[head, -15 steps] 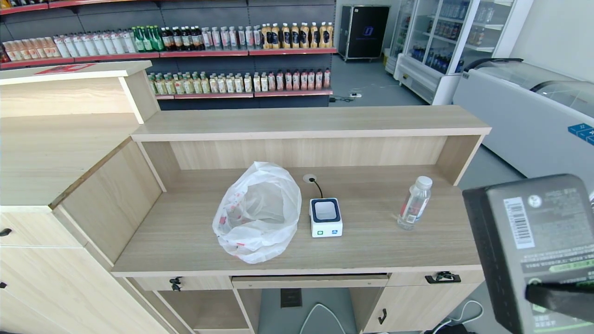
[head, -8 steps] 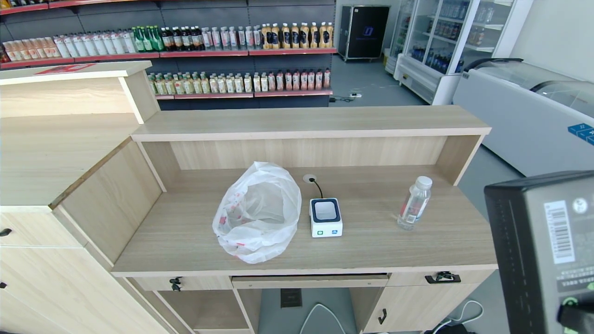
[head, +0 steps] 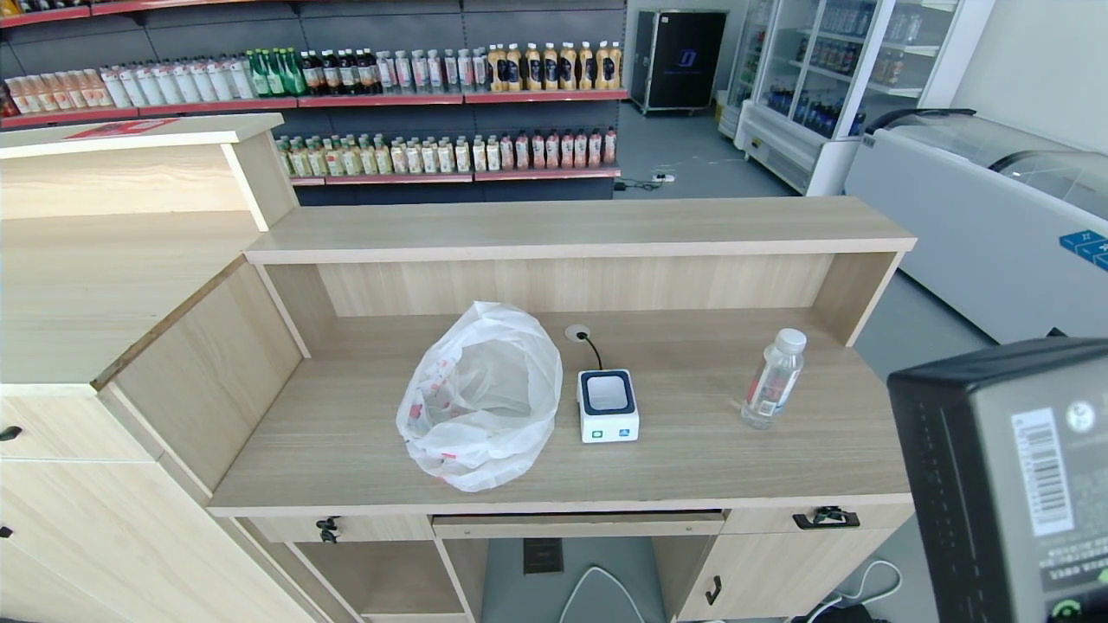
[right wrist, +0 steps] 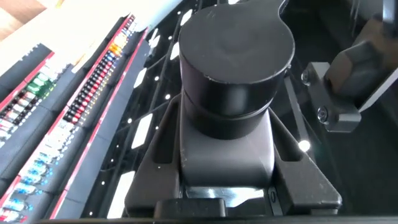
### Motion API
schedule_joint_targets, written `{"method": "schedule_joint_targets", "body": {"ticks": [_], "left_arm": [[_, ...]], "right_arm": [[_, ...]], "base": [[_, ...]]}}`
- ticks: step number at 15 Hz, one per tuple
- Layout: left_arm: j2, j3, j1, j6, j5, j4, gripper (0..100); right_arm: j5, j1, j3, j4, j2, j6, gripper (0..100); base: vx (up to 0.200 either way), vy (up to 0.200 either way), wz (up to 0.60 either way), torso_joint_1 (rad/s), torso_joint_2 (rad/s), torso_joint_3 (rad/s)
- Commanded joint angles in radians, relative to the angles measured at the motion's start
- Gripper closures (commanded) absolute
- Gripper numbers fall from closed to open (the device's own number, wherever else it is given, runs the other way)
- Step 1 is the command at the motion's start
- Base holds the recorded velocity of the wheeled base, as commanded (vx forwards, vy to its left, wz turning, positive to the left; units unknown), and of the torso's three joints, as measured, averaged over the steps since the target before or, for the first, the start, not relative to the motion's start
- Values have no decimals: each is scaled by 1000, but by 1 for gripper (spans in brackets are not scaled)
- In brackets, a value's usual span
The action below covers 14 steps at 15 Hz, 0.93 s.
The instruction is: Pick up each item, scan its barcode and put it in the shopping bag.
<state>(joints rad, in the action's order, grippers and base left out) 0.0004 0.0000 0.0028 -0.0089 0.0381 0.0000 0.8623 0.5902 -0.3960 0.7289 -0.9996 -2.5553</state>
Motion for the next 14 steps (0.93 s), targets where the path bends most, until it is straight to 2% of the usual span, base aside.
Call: {"method": "schedule_joint_targets", "body": {"ticks": [1,7,10,11,12,13,14], "left_arm": [[0,0,0,0,0,0,0],[0,0,0,0,0,0,0],[0,0,0,0,0,0,0],[0,0,0,0,0,0,0],[0,0,0,0,0,0,0],[0,0,0,0,2,0,0],[0,0,0,0,0,0,0]], "right_arm": [[0,26,0,0,2,3,100],[-2,23,6,-5,13,9,100],[-2,-40,-11,-16,18,152,100],[-2,-124,-12,-16,50,372,100],[-8,-162,-12,-13,62,509,100],[-48,-251,-37,-5,73,765,100],[-109,-303,-43,-3,67,948,100]], "base": [[0,0,0,0,0,0],[0,0,0,0,0,0],[0,0,0,0,0,0],[0,0,0,0,0,0],[0,0,0,0,0,0],[0,0,0,0,0,0],[0,0,0,0,0,0]]}}
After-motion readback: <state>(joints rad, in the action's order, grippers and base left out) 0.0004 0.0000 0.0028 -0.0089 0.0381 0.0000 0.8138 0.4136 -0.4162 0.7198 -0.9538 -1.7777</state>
